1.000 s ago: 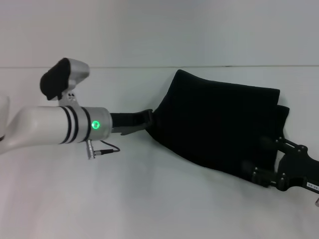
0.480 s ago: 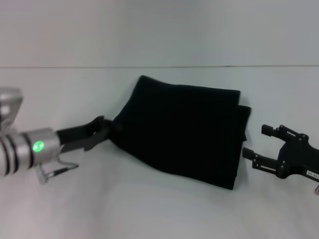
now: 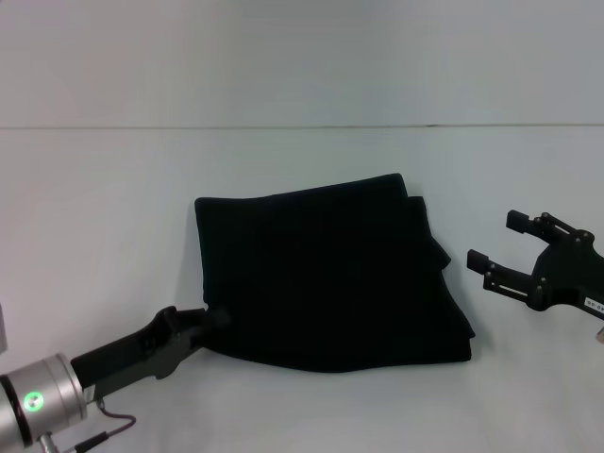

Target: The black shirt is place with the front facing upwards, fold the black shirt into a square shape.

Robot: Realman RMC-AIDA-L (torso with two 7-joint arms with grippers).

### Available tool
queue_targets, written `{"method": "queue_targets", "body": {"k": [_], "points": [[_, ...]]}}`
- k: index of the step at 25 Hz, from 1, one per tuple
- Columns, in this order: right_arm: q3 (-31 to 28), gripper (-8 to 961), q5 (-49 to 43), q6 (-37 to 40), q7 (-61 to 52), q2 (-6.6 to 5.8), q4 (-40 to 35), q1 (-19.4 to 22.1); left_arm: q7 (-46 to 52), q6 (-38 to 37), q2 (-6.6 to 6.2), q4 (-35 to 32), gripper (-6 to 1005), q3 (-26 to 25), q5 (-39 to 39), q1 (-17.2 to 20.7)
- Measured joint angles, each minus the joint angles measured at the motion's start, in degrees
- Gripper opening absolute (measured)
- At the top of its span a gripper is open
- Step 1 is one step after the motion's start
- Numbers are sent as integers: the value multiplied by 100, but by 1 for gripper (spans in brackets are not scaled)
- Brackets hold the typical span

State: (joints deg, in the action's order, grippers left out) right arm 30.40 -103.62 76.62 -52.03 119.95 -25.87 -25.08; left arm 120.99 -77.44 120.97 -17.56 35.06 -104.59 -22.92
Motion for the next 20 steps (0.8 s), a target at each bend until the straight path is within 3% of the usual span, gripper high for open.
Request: {"method": "queue_targets", "body": {"k": [6,11,14,20], "points": [[0,888,0,-42,0,4,83,-57,-547,-253,-71,100,69,13,-52,33],[0,889,0,-59,68,3,211,-116,-1400,-324,-266,-256,78,-15,-41,44],[30,889,0,-72,141,1,267,-134,-2245,-460,-361,-807,209,-21,-62,117],[68,888,-28,102,444,9,550,-157,-4653,-1078,-311,-1548,462,7,-66,225]]}}
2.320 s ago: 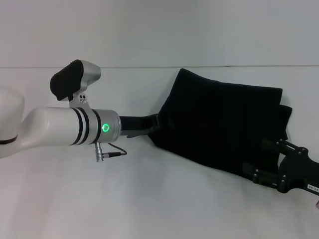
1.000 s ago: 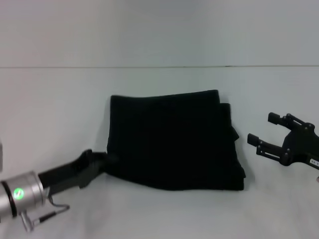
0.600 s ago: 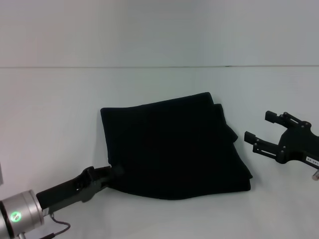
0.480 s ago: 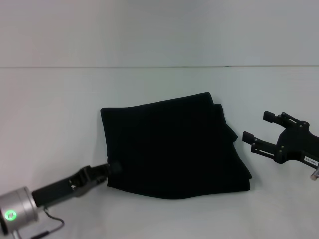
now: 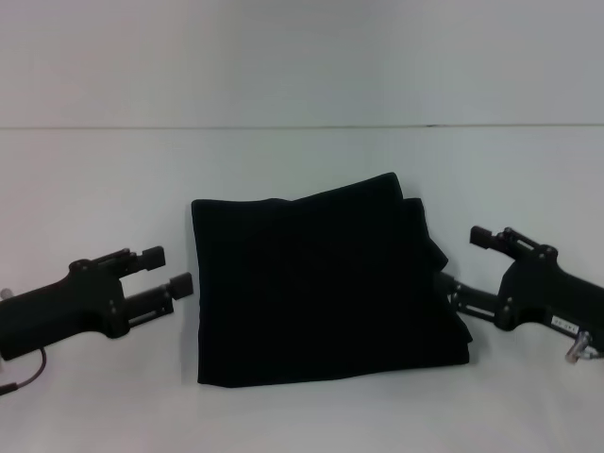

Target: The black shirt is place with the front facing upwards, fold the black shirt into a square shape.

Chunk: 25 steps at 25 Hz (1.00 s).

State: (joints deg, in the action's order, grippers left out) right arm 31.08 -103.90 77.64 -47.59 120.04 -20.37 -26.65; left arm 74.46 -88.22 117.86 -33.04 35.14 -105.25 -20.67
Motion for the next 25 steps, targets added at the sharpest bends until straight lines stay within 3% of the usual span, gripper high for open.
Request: {"method": "queue_targets", "body": {"k": [4,5,8,12,25], "points": [[-39,889,23,111,512,1,406,125,-827,-323,49,30,619,1,0,107],[-48,889,26,88,629,2,521,167,-1261,-404,135,55,657,-14,1,276],[-162,889,30,-130,980,3,903,346,-1620,-218,256,94,772,-36,2,528],[-205,888,32,-278,1037,1,988,384,-1777,16,289,249,928,-40,5,669],[-208,882,28,-226,1011,-8,962,259,-1651,119,220,386,952,-42,-9,632]]}}
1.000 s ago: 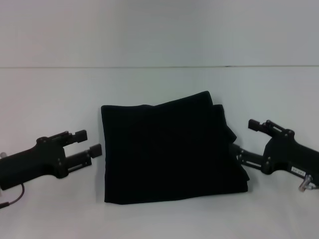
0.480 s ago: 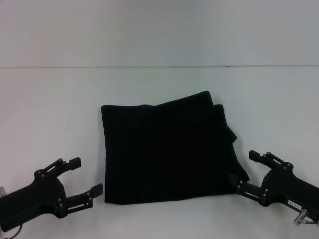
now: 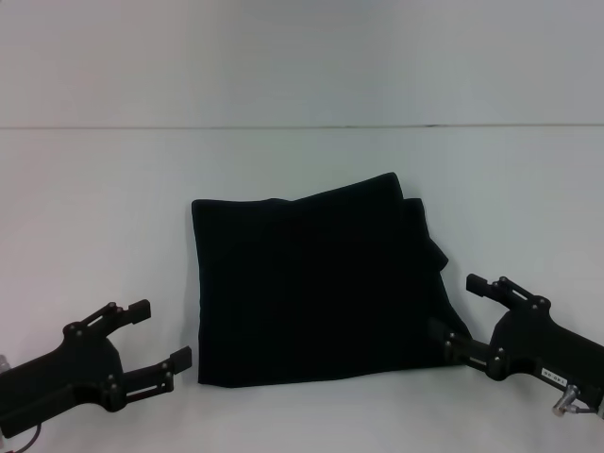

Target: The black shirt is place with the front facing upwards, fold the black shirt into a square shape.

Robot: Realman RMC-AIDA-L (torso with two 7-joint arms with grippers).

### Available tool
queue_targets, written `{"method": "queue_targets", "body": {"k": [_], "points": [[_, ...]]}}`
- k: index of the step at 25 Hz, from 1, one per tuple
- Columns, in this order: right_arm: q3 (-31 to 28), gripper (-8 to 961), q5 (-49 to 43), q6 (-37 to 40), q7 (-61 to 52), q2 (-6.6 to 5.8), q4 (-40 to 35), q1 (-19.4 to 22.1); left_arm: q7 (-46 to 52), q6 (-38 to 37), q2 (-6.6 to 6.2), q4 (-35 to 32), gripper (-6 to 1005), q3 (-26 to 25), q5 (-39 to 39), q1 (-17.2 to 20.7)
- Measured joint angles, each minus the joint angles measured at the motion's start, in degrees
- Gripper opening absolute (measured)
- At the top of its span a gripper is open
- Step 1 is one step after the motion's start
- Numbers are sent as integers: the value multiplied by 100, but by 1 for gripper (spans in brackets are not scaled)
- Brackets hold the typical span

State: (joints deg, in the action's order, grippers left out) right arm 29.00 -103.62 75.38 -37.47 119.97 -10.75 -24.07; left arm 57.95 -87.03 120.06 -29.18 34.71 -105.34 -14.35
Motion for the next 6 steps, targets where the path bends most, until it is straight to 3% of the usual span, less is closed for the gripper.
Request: {"method": "queue_targets", "body": {"k": [6], "points": [[0,882,-1,41,-1,0,0,-18,28,-32,0,0,952,0,-4,3]]}}
